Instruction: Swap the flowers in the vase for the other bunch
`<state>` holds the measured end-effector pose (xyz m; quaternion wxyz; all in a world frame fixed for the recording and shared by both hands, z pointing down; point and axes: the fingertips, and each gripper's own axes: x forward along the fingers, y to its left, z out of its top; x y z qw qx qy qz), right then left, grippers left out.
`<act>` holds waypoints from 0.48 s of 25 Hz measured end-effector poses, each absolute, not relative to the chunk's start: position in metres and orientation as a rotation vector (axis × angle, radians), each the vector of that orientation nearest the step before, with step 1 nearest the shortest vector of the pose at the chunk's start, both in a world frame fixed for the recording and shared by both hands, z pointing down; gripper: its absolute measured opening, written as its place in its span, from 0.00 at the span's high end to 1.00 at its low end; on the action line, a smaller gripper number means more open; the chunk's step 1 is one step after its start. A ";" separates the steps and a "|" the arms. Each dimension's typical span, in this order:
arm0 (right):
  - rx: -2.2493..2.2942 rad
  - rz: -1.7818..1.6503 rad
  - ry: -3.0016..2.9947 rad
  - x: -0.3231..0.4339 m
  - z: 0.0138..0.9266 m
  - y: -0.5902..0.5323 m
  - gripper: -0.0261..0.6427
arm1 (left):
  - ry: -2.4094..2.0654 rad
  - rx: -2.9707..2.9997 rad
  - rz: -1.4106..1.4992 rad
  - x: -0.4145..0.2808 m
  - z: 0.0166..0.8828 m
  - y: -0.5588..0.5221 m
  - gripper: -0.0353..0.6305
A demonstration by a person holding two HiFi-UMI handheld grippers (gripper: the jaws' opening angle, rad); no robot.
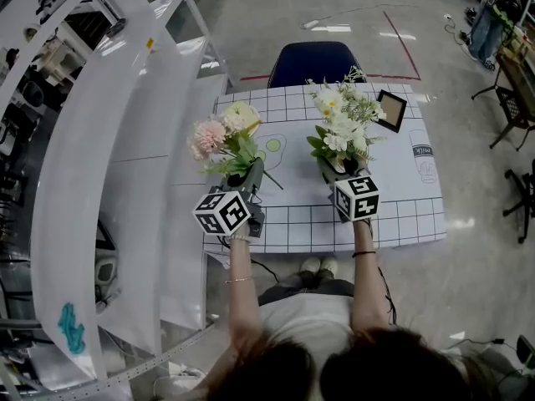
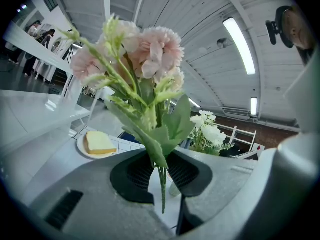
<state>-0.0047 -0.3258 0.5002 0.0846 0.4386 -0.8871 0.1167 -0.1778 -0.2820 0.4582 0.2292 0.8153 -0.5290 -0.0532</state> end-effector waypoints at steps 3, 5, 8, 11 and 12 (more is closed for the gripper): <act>1.312 0.344 -2.647 -0.005 0.500 -0.323 0.69 | -1.447 2.245 -0.149 -0.177 0.460 -0.281 0.83; 1.313 0.338 -2.642 -0.005 0.501 -0.322 0.69 | -1.440 2.246 -0.150 -0.177 0.461 -0.281 0.83; 1.322 0.339 -2.637 -0.004 0.501 -0.320 0.69 | -1.427 2.250 -0.150 -0.174 0.462 -0.281 0.83; 1.326 0.340 -2.627 -0.002 0.503 -0.317 0.69 | -1.416 2.257 -0.149 -0.171 0.462 -0.280 0.83; 1.326 0.342 -2.625 -0.001 0.504 -0.316 0.69 | -1.412 2.258 -0.149 -0.170 0.462 -0.280 0.83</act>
